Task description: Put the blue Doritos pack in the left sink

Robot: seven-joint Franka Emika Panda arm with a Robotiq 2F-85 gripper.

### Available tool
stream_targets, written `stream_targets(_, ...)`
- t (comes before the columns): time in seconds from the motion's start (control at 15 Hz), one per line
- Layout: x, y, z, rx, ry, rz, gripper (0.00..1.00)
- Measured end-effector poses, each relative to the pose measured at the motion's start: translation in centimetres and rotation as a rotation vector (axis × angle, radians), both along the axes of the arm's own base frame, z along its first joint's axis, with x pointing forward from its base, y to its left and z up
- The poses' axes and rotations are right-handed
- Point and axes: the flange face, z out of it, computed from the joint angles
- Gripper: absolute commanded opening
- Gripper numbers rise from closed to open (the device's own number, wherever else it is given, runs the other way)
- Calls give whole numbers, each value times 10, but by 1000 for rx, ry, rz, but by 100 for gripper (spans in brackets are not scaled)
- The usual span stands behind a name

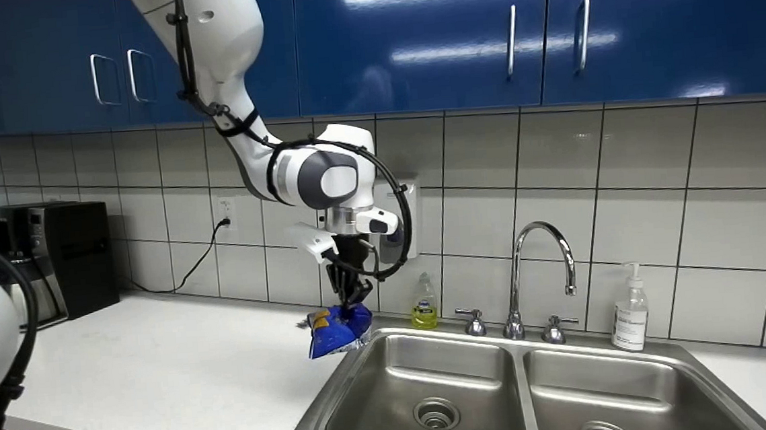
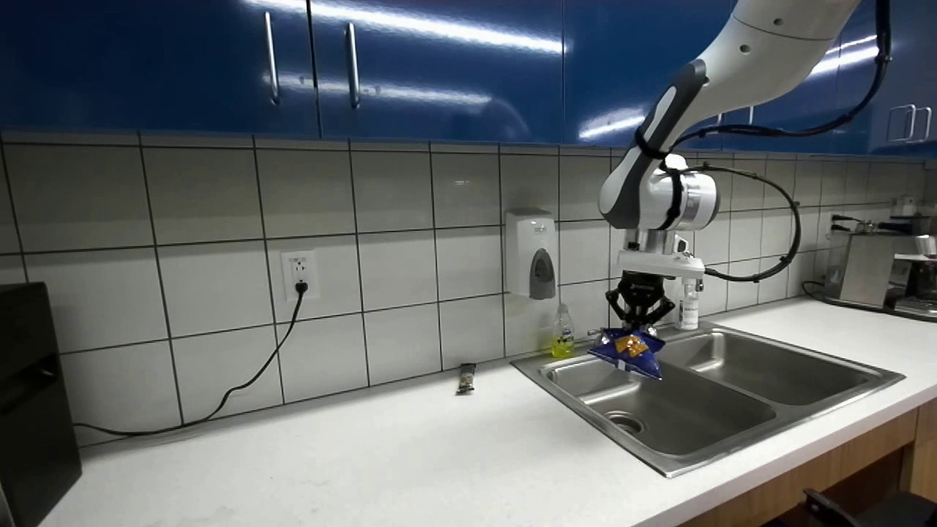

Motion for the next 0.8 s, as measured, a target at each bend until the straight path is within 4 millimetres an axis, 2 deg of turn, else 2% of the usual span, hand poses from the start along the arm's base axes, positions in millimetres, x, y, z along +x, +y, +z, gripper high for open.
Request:
stream_targets(0.4,-10,-70,11,-6,2,-63,0)
stream_targets(0.6,-5,-92,13,-14,1,-85,0)
stream_targets(0.8,6,-107,3,-23,10,-102,0)
